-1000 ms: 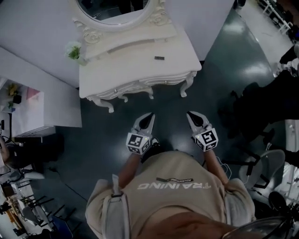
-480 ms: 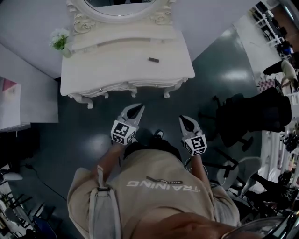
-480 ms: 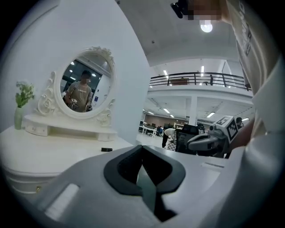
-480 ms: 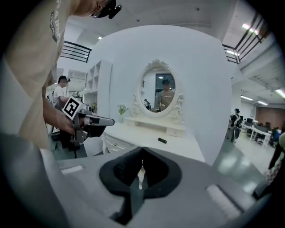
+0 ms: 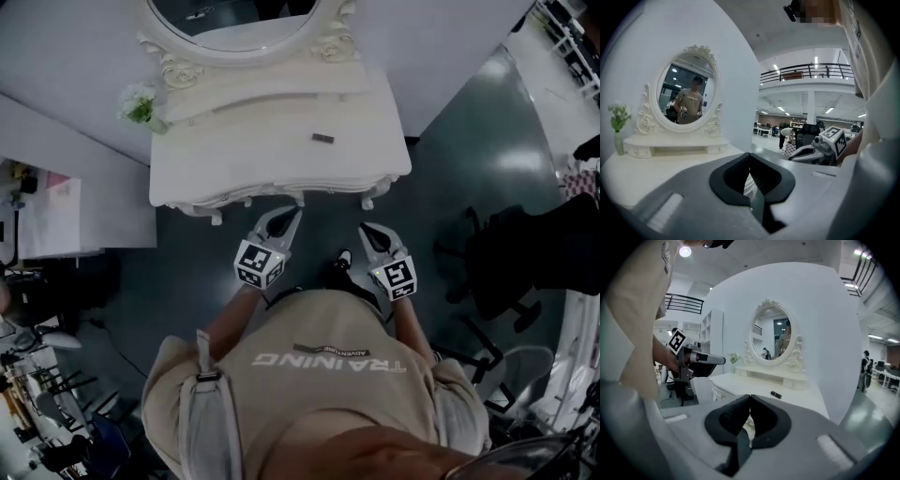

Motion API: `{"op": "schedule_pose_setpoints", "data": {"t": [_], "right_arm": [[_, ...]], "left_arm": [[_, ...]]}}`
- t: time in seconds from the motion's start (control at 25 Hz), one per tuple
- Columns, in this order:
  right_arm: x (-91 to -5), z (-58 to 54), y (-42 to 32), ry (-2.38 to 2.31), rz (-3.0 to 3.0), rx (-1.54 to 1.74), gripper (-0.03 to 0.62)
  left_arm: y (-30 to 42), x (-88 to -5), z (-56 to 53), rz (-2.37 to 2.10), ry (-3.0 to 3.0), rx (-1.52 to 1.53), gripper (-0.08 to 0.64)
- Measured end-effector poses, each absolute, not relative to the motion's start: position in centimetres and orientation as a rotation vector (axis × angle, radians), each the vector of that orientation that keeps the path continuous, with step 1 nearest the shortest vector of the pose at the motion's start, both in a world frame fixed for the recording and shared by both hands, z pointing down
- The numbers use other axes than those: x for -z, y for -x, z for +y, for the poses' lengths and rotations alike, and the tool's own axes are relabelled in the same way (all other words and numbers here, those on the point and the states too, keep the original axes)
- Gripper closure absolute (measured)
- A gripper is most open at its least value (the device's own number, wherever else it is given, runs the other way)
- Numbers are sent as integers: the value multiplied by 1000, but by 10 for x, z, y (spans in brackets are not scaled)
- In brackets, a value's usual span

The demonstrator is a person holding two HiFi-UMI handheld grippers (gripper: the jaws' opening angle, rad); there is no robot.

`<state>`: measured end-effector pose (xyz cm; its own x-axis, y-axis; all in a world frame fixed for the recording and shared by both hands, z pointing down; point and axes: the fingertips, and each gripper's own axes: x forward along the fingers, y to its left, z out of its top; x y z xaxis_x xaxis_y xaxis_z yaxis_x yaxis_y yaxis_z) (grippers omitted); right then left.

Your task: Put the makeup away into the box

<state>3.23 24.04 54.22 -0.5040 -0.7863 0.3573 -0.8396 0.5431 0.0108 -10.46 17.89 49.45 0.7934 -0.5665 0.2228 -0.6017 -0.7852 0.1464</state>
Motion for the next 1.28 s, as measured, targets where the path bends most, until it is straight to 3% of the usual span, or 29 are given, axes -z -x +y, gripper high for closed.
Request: {"op": "schedule_pose_setpoints", "data": {"t": [0.32, 0.6, 0.92, 1.28], "right_arm": [[-567, 177, -78, -1197, -2597, -282, 588], [-582, 133, -95, -1184, -2597, -260, 588], [-590, 101, -100, -1127, -2560, -147, 588], [-543, 77, -101, -1163, -2488, -52, 588]], "left_arm": [[64, -472, 127, -1184, -2699, -327, 560], [75, -483, 107, -1300, -2587, -386, 560], [59, -502, 75, -1294, -2592, -379, 560], [30, -493, 25, -1168, -2694, -226, 560]]}}
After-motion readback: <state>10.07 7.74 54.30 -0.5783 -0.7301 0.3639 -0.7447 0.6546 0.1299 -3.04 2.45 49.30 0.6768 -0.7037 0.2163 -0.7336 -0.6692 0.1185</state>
